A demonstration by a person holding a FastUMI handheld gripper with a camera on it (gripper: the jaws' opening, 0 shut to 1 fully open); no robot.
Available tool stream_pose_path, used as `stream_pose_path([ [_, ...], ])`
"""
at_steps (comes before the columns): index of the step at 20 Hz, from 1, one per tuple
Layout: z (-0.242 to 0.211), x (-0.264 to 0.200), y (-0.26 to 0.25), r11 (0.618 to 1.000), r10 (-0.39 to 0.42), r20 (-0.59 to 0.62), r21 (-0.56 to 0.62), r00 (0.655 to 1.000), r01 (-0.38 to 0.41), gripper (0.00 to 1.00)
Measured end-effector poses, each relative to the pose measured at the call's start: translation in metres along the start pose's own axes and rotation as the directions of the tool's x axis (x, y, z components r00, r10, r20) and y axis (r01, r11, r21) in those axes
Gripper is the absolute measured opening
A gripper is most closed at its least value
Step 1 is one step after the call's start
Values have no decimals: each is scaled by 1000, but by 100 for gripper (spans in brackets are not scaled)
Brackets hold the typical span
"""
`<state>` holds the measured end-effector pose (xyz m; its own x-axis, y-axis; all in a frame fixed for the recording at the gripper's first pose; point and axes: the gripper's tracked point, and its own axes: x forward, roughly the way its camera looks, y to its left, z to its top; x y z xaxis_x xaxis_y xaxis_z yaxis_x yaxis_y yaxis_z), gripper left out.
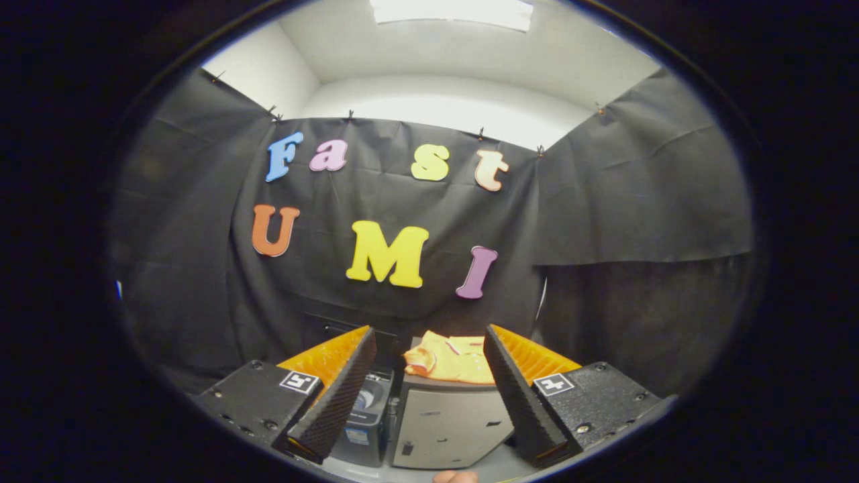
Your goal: Put the clothes into the washing machine and then close the washing machine lid.
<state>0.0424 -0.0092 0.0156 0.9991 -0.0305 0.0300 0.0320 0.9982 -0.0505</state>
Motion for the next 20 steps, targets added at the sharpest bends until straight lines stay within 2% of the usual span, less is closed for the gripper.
stream_pose_path([
  [5, -14, 70, -63, 996, -80, -44, 38, 996, 82, 100],
  [9, -69, 153, -81, 999, -26, -165, 20, 986, 30, 100],
  [13, -122, 243, -83, 999, 43, -308, 22, 950, -38, 100],
  [16, -152, 299, -92, 999, 41, -382, -5, 923, -46, 100],
  [20, -185, 339, -98, 998, 36, -467, -25, 883, -54, 100],
])
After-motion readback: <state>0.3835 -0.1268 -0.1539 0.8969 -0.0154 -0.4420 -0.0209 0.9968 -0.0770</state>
